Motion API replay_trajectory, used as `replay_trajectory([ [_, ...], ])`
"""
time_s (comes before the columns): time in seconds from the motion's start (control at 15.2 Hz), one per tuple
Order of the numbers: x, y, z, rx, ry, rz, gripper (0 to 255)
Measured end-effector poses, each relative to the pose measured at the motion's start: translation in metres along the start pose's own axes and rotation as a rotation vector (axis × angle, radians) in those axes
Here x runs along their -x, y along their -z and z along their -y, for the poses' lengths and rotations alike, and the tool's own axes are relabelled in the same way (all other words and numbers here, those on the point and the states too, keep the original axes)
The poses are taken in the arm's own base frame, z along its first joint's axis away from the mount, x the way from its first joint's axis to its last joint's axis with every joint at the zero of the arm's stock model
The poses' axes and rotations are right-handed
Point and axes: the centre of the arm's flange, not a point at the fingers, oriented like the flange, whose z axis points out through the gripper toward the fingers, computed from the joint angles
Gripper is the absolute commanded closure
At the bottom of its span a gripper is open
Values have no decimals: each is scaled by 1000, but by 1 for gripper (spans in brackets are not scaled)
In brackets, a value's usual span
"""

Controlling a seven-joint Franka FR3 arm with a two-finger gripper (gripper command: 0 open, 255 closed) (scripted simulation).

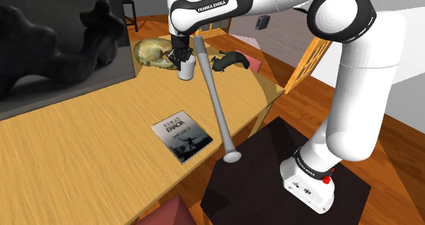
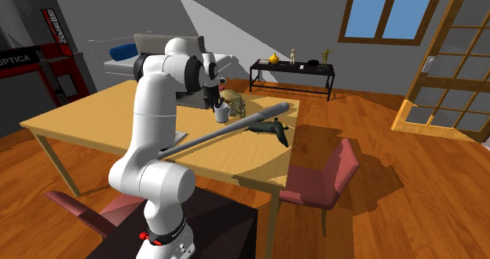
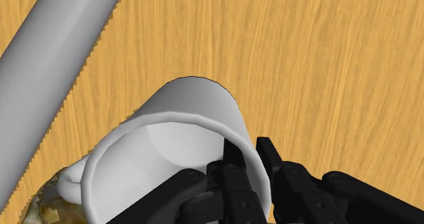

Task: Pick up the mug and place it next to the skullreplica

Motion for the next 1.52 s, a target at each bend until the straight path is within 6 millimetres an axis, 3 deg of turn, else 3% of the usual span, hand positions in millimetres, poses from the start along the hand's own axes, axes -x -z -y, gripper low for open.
replay_trajectory([
  [0.2,2,-14,1,0,0,0,255],
  [0.59,1,-17,1,0,0,0,255],
  [0.66,1,-17,1,0,0,0,0],
  [1.06,1,-17,1,0,0,-1,0],
  [1.39,0,29,0,0,0,-2,0],
  [1.52,1,33,1,0,0,-2,0],
])
